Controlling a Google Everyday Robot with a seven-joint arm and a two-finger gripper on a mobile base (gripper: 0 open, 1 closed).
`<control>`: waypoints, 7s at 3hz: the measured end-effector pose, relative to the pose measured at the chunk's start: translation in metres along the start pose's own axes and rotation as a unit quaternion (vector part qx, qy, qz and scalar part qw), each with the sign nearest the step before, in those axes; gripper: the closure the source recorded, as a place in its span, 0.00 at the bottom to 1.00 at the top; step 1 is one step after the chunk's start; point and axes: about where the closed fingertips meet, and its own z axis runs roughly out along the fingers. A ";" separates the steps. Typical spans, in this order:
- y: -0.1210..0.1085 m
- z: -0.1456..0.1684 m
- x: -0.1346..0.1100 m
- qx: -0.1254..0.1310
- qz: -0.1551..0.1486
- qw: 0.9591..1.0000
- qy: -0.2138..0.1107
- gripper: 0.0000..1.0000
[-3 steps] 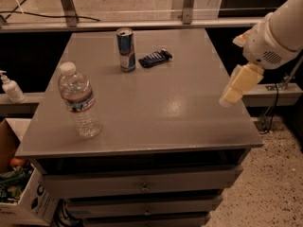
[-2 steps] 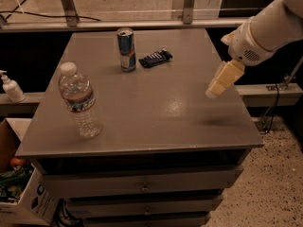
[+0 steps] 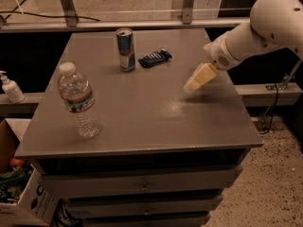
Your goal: Move rxbar blueberry near water bottle
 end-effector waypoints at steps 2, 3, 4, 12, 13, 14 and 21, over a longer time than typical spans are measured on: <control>0.001 -0.002 -0.004 -0.002 0.005 0.999 -0.033 0.00; -0.010 0.003 -0.016 -0.002 0.026 0.997 -0.077 0.00; -0.029 0.011 -0.028 0.004 0.051 0.992 -0.116 0.00; -0.063 0.111 -0.071 -0.024 0.115 0.972 -0.204 0.16; -0.059 0.113 -0.074 -0.028 0.108 0.972 -0.207 0.40; -0.058 0.112 -0.075 -0.029 0.105 0.971 -0.211 0.64; 0.022 -0.037 -0.011 0.011 0.107 0.952 -0.285 1.00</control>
Offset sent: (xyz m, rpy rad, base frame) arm -0.0022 0.0012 0.0163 0.1757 -0.0707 0.0125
